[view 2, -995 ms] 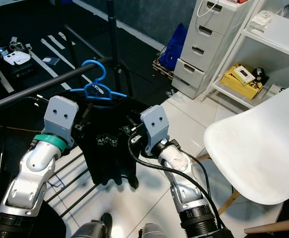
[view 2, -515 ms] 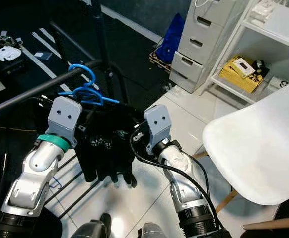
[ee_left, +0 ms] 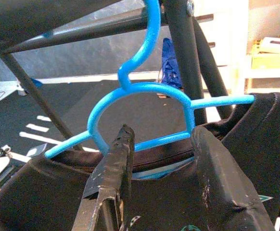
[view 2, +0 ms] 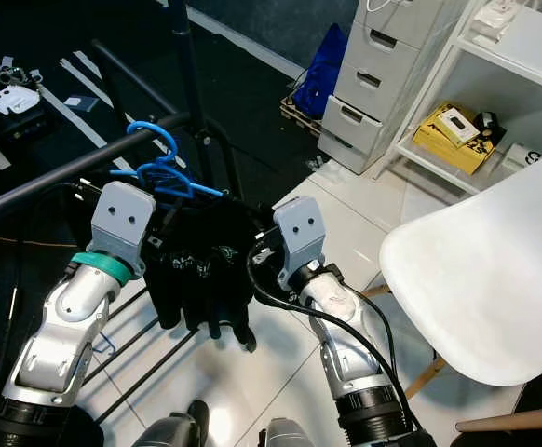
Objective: Hang hanger
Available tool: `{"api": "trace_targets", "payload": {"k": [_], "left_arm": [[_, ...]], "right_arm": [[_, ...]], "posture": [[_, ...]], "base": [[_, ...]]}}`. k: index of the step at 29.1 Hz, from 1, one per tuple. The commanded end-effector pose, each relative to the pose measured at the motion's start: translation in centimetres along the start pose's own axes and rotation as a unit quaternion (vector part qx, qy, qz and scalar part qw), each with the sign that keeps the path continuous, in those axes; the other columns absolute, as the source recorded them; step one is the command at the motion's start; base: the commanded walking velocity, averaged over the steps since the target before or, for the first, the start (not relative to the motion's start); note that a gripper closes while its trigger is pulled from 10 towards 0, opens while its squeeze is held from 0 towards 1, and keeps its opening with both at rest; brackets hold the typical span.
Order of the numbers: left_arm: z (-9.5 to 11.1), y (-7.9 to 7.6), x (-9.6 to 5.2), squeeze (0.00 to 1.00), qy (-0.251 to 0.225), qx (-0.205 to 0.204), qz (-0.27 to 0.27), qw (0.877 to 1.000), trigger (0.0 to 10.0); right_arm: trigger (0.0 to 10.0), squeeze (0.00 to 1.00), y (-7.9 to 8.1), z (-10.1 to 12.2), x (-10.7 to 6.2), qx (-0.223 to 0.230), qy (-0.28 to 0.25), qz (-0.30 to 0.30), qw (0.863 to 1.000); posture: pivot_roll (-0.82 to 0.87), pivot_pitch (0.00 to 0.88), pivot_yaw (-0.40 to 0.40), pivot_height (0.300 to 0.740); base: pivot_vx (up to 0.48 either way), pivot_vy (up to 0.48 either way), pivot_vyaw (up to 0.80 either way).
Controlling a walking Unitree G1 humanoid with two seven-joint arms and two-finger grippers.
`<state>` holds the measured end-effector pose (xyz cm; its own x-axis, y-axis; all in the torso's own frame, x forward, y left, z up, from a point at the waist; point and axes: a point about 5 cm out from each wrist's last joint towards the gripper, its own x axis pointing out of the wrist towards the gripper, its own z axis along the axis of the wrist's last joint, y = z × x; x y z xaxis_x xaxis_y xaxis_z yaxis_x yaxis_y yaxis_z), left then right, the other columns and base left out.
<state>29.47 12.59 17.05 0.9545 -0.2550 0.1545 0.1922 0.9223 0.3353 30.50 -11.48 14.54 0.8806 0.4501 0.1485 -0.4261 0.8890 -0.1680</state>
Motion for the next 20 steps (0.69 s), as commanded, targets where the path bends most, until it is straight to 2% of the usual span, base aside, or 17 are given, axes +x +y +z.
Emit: {"api": "trace_targets", "payload": {"k": [1, 3, 4, 7, 10, 12, 13, 14, 17, 20], "left_arm": [[-0.4, -0.2, 0.0, 0.0, 0.011, 0.002, -0.007, 1.0, 10.0], [-0.4, -0.2, 0.0, 0.0, 0.011, 0.002, -0.007, 1.0, 10.0], [-0.4, -0.1, -0.1, 0.0, 0.012, 0.004, -0.007, 1.0, 10.0], [-0.4, 0.1, -0.2, 0.0, 0.012, 0.007, -0.006, 1.0, 10.0], [-0.4, 0.4, -0.5, 0.0, 0.014, 0.012, -0.002, 1.0, 10.0], [-0.4, 0.4, -0.5, 0.0, 0.014, 0.012, -0.002, 1.0, 10.0], [-0.5, 0.6, -0.6, 0.0, 0.015, 0.014, 0.0, 1.0, 10.0], [-0.5, 0.6, -0.6, 0.0, 0.015, 0.014, 0.0, 1.0, 10.0], [-0.4, 1.0, -0.9, 0.0, 0.016, 0.017, 0.005, 1.0, 10.0], [-0.4, 1.3, -1.1, 0.0, 0.016, 0.02, 0.008, 1.0, 10.0]], "right_arm": [[10.0, 0.42, -1.2, 0.2, 0.1, -0.013, -0.003, -0.021, 1.0], [10.0, 0.42, -1.2, 0.2, 0.1, -0.013, -0.003, -0.021, 1.0], [10.0, 1.0, -2.0, 0.8, 0.5, -0.023, -0.011, -0.02, 0.999], [10.0, 1.0, -2.3, 1.2, 1.0, -0.031, -0.012, 0.003, 0.999], [10.0, 1.0, -1.8, 1.7, 1.4, -0.033, -0.006, 0.07, 0.997], [10.0, 1.0, -1.8, 1.7, 1.4, -0.033, -0.006, 0.07, 0.997], [10.0, 0.0, -1.6, 1.7, 1.3, -0.024, 0.001, 0.103, 0.994], [10.0, 0.0, -1.6, 1.7, 1.3, -0.024, 0.001, 0.103, 0.994], [10.0, 0.0, -1.3, 1.7, 0.7, 0.011, 0.013, 0.163, 0.987], [10.0, 0.0, -1.4, 2.1, 0.4, 0.021, 0.007, 0.177, 0.984]], "posture": [[-0.1, 0.07, 0.038, 0.74], [-0.1, 0.07, 0.038, 0.74], [-0.09, 0.073, 0.039, 0.74], [-0.09, 0.076, 0.036, 0.74], [-0.08, 0.078, 0.033, 0.74], [-0.08, 0.078, 0.033, 0.74], [-0.08, 0.079, 0.033, 0.74], [-0.08, 0.079, 0.033, 0.74], [-0.07, 0.083, 0.033, 0.74], [-0.07, 0.085, 0.034, 0.74]], "base": [[0.0, 0.0, 0.0], [0.0, 0.0, 0.0], [0.0, 0.0, 0.0], [0.0, 0.0, 0.0], [0.0, 0.0, 0.0], [0.0, 0.0, 0.0], [0.0, 0.0, 0.0], [0.0, 0.0, 0.0], [0.0, 0.0, 0.0], [0.0, 0.0, 0.0]]}}
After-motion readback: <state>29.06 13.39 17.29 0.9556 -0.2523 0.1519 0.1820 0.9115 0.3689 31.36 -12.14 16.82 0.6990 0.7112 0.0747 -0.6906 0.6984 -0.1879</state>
